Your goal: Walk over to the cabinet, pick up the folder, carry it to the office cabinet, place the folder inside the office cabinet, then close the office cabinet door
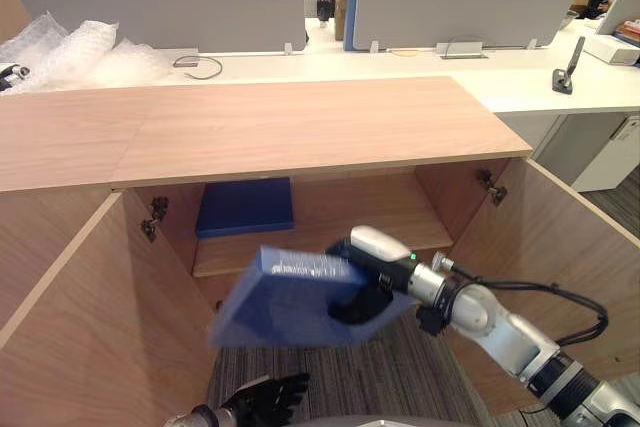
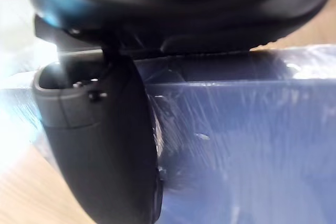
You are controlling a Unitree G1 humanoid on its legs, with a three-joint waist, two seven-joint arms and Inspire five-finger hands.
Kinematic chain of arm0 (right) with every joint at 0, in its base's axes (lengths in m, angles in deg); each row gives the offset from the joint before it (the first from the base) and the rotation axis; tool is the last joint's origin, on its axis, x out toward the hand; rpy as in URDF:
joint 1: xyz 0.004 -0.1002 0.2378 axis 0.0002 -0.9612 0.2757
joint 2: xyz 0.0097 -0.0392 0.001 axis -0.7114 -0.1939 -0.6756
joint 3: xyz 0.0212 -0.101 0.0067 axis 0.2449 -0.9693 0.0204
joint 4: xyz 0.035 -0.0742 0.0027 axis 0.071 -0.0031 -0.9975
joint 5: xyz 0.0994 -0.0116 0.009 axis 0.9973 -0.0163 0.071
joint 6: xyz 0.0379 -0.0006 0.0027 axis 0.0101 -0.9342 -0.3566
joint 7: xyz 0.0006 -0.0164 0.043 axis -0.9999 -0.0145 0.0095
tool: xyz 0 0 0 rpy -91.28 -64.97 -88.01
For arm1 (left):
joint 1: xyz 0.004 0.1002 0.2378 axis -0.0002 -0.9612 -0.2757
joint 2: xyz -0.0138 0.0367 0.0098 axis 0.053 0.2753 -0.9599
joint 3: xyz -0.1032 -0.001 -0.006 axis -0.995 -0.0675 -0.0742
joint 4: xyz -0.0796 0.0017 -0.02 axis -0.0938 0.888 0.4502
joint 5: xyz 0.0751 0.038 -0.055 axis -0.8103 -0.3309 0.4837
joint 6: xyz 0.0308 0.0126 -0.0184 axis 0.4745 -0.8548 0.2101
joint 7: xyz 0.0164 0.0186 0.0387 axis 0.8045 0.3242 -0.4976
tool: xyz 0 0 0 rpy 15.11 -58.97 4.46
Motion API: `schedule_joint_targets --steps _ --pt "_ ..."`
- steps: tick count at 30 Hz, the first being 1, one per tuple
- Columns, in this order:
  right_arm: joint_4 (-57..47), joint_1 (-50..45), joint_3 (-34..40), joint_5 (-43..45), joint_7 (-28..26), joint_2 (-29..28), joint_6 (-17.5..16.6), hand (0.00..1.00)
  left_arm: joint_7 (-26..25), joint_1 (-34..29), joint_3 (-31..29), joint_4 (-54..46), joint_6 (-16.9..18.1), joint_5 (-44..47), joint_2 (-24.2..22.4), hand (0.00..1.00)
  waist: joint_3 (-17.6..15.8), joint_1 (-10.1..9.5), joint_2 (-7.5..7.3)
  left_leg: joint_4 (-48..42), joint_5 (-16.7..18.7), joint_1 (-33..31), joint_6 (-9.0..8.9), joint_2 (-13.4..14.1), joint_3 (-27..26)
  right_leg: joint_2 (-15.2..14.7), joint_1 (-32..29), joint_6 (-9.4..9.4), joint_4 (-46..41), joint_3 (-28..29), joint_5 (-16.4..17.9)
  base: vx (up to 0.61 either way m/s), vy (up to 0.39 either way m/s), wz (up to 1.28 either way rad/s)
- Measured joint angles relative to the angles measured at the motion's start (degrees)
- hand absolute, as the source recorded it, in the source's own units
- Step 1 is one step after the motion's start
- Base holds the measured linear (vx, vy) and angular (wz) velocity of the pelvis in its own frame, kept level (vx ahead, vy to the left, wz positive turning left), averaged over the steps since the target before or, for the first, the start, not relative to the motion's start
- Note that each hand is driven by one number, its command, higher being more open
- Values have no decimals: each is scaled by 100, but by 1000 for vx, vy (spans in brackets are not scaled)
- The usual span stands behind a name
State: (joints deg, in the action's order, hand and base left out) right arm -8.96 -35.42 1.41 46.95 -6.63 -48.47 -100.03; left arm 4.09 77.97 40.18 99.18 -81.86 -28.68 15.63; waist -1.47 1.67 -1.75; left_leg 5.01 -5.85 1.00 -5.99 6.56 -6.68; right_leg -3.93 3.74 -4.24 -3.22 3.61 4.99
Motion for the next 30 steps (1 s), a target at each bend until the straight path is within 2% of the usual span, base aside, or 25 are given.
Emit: schedule_joint_targets --steps 2,3,4,6,7,8,9,10,11,12,13,14,15,17,18,20,22,26,30 --pt "649 -13 -184 -548 34 -83 104 0 -420 259 -948 867 98 -925 -632 100 -101 -86 37 -1 1 -63 6 -28 -25 -21 -76 -21 49 68 -66 -21 41 -14" --pt "796 -14 -186 -663 34 -134 128 0 -596 310 -1262 1086 89 -1147 -800 100 -137 -101 41 -1 1 -65 12 -33 -33 -25 -78 -22 59 85 -78 -11 39 -12" --pt "1084 -11 -186 -937 34 -254 152 0 -979 370 -1833 1388 81 -1575 -1080 100 -207 -129 51 -3 2 -68 33 -38 -45 -28 -87 -29 68 107 -93 -10 30 -8" --pt "1542 0 -153 -1169 35 -549 313 0 -1618 362 -2434 1537 47 -1988 -1261 100 -322 -165 55 -111 48 -188 44 -37 -45 -31 -174 -40 48 129 -111 -15 19 -5" --pt "1682 25 -86 -1169 35 -684 355 0 -1705 365 -2570 1536 32 -2032 -1293 100 -400 -191 66 -281 140 -284 81 -37 -39 -37 -218 -48 16 147 -120 -54 23 -22" --pt "2064 132 277 -1120 38 -1019 440 0 -1817 384 -2920 1409 95 -2024 -1451 100 -661 -316 137 -1038 535 -696 115 -29 67 -28 -431 -75 -189 241 -140 -68 30 -35" --pt "2266 218 420 -957 41 -1165 513 0 -1831 385 -3049 1340 124 -2002 -1538 100 -746 -375 213 -1375 727 -877 135 -15 151 5 -563 -99 -309 258 -157 -92 40 -70" --pt "2806 448 871 -438 58 -1566 707 0 -1870 396 -3271 1210 142 -1908 -1727 100 -888 -518 396 -1995 1031 -1198 202 98 205 101 -793 -98 -587 128 -187 -95 24 -67" --pt "3283 640 1510 167 173 -2031 932 0 -1941 436 -3457 1155 145 -1896 -1864 100 -1031 -545 562 -2452 1225 -1384 227 270 194 124 -895 -56 -754 -253 -212 -108 17 -59" --pt "3441 729 1790 561 302 -2246 1033 0 -1975 466 -3515 1137 143 -1893 -1898 100 -1116 -559 613 -2589 1301 -1417 229 321 189 127 -922 13 -834 -488 -210 -149 4 -30" --pt "3635 896 2277 1553 623 -2590 1167 0 -2053 518 -3636 1075 131 -1878 -1943 100 -1276 -611 639 -2785 1422 -1450 266 351 163 63 -959 246 -995 -1006 -53 -136 1 -14" --pt "3645 972 2502 1963 778 -2733 1196 0 -2087 542 -3700 1046 129 -1860 -1962 100 -1346 -627 635 -2899 1466 -1494 251 339 159 -5 -963 286 -1063 -1203 80 -154 3 -2" --pt "3648 1202 2842 2851 1061 -2913 1199 0 -2183 589 -3787 954 95 -1783 -1997 100 -1526 -628 689 -3122 1538 -1595 255 349 218 -34 -1036 197 -1280 -1287 166 -169 11 8" --pt "3620 1667 3239 4188 1368 -3078 1183 0 -2318 637 -3992 803 85 -1630 -2033 100 -1721 -701 639 -3392 1576 -1857 258 332 219 -217 -1468 146 -1941 -1433 468 -133 8 5" --pt "3551 1952 3421 5073 1547 -3115 1140 0 -2395 720 -4110 738 53 -1492 -2048 100 -1839 -771 603 -3635 1645 -2069 254 320 215 -409 -1773 135 -2421 -1615 649 -71 -17 4" --pt "3372 2427 3661 6350 1783 -3192 1054 0 -2600 844 -4308 631 -77 -1280 -2051 100 -2011 -792 584 -4083 1780 -2449 243 306 290 -590 -2206 108 -3135 -1724 935 -96 -54 12" --pt "3142 2705 3750 7229 1870 -3235 913 0 -2719 844 -4506 545 -137 -1137 -2054 100 -2056 -784 570 -4385 1890 -2769 231 301 341 -678 -2543 94 -3595 -1743 1176 -38 -93 11" --pt "2833 3422 4106 8314 2032 -3231 609 0 -2956 812 -4664 409 -247 -1091 -2043 100 -2212 -764 546 -4905 2132 -3215 154 294 506 -835 -2963 125 -4305 -1884 1591 20 -99 14" --pt "2832 4329 4410 8845 2193 -2996 375 0 -2986 761 -4676 437 -398 -983 -2084 100 -2343 -791 521 -5332 2314 -3658 127 304 604 -993 -3370 184 -4790 -2061 1814 50 -57 8"
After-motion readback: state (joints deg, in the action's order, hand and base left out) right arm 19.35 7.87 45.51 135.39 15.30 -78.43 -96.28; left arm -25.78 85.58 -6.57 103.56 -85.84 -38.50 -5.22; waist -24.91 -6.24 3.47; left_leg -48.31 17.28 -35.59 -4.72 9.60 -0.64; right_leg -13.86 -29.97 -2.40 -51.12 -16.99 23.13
